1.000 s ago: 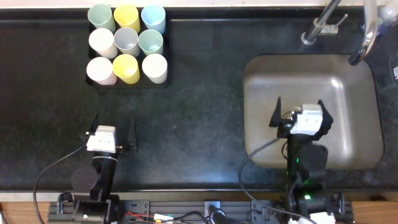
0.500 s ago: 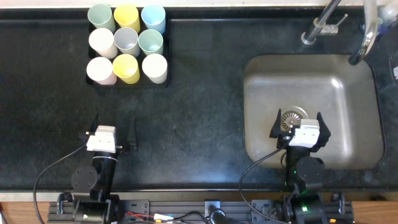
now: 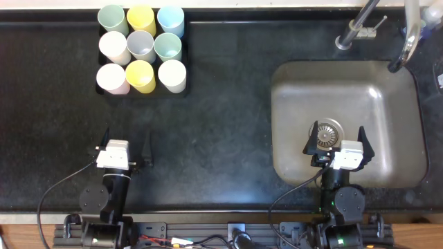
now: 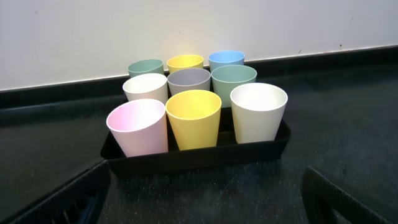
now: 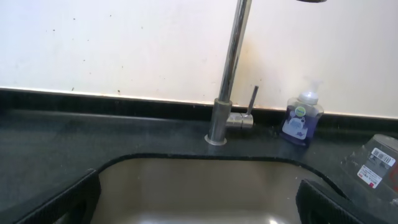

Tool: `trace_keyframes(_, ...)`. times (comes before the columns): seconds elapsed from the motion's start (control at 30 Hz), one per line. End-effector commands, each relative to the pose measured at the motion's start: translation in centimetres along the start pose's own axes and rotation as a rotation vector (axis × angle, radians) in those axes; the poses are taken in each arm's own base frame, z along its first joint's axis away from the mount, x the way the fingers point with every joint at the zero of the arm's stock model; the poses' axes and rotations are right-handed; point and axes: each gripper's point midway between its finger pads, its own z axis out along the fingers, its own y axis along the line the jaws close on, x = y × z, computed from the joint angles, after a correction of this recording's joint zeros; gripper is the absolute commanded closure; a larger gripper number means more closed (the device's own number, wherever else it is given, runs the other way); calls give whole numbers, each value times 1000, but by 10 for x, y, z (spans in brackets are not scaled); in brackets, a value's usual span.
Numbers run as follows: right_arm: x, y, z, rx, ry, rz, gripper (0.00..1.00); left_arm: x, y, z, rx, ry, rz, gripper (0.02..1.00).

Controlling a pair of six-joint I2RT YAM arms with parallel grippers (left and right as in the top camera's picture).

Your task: Store Cups

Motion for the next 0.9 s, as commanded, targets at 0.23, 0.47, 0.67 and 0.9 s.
trace_keyframes(0.23, 3, -2, 0, 10, -1, -5, 5, -1, -2, 0, 12, -5, 16, 20)
trace_keyframes(0.47, 3, 2, 0, -15, -3, 18, 3, -1, -2, 0, 12, -5, 16, 20)
trace_keyframes(0.67, 5, 50, -7, -296, 9, 67, 3, -1, -2, 0, 12, -5, 16, 20)
trace_keyframes(0.9, 5, 52, -8, -309, 12, 84, 3, -1, -2, 0, 12, -5, 16, 20)
